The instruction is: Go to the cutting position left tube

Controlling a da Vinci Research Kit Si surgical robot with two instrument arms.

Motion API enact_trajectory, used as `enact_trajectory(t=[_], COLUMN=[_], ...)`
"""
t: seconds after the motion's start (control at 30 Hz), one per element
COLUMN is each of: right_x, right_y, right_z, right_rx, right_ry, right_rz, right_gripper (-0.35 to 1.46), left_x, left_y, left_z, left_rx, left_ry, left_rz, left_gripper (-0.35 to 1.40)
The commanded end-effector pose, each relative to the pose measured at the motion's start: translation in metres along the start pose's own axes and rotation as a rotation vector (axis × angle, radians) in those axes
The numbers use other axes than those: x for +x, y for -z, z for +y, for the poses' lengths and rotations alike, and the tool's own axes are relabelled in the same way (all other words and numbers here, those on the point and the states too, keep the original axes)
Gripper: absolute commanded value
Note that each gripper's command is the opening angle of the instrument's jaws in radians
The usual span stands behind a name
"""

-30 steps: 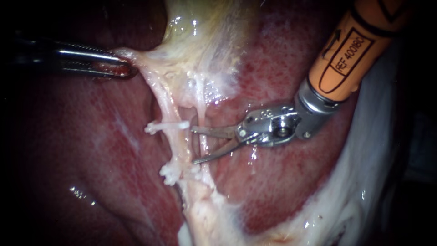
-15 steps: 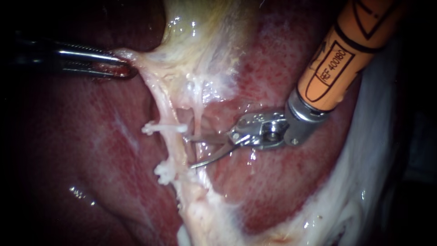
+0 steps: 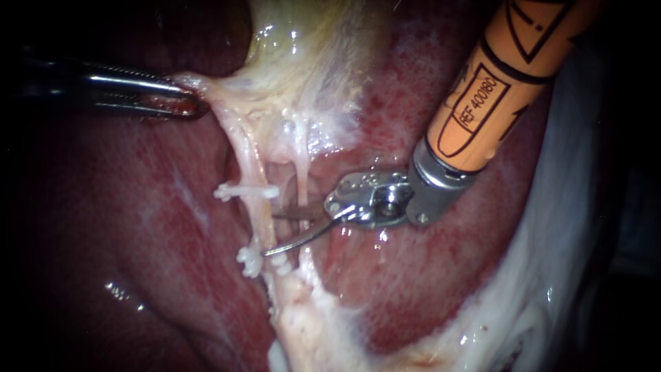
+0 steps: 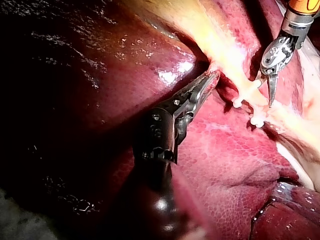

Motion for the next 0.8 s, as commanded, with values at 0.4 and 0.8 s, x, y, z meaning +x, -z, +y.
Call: enact_trajectory(t=[0.4, 0.8], right_x=[0.0016, 0.0030], right_y=[-0.0020, -0.0039], right_z=[-0.0004, -0.0005], right_rx=[0.013, 0.030], right_ry=[-0.005, -0.009], right_rz=[0.036, 0.070], right_gripper=[1.31, 1.33], left_x=[0.0000, 0.0000], left_y=[-0.0002, -0.0003], left_z=[0.0000, -0.0001], left_rx=[0.002, 0.002], left_ry=[0.001, 0.001], left_rz=[0.000, 0.000], left_gripper=[-0.35, -0.35])
